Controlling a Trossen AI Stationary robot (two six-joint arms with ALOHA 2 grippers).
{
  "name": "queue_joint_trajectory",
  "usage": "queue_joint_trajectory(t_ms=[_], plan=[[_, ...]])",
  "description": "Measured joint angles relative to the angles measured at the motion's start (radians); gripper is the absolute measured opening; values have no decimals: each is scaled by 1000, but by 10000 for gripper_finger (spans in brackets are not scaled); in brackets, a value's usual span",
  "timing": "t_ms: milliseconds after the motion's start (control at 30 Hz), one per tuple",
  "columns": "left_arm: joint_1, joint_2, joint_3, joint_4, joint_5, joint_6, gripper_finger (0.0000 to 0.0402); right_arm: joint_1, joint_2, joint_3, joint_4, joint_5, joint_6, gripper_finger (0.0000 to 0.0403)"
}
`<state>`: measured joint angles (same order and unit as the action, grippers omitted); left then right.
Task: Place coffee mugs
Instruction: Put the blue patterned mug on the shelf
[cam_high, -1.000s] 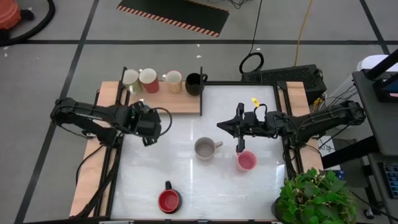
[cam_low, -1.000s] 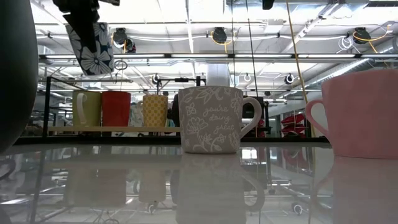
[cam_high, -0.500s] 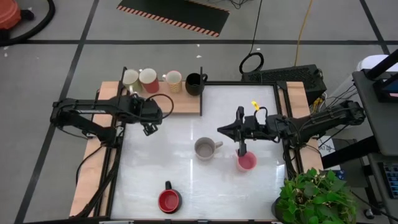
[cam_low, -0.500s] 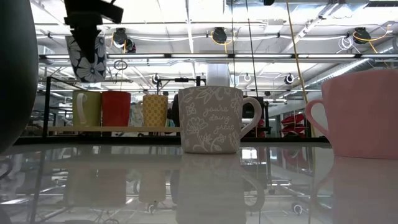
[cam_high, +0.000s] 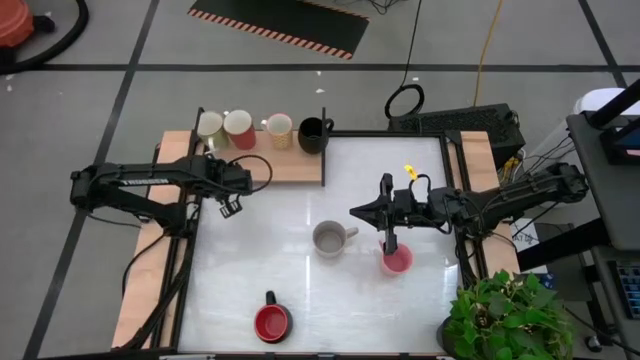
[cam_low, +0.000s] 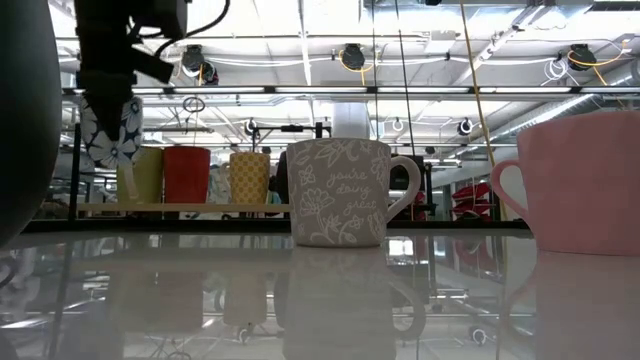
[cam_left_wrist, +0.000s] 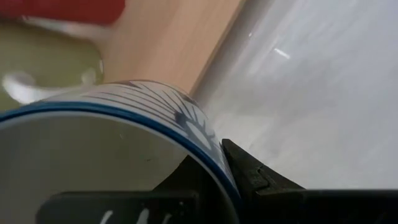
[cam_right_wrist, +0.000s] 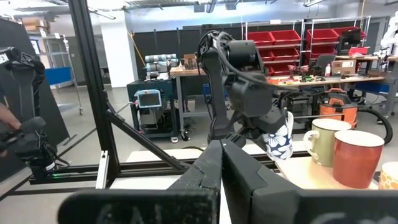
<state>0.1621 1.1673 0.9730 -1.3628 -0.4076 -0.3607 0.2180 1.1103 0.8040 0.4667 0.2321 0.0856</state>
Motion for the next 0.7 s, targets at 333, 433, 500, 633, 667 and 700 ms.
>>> queue_joint_trajectory(t_ms=[333, 433, 500, 633, 667, 700], plan=[[85, -81, -158, 81, 20, -1, 28, -3, 0, 0, 0, 6, -22, 4], [116, -85, -193, 137, 8, 39, 28, -3, 0, 0, 1, 7, -23, 4], [140, -83, -209, 162, 6, 63, 28, -3, 0, 0, 4, 7, -23, 4], [177, -80, -209, 164, 7, 65, 28, -3, 0, 0, 11, 7, -23, 4], [184, -80, -209, 165, 8, 65, 28, -3, 0, 0, 12, 7, -23, 4], [190, -80, -209, 167, 10, 67, 28, -3, 0, 0, 12, 7, -23, 4]])
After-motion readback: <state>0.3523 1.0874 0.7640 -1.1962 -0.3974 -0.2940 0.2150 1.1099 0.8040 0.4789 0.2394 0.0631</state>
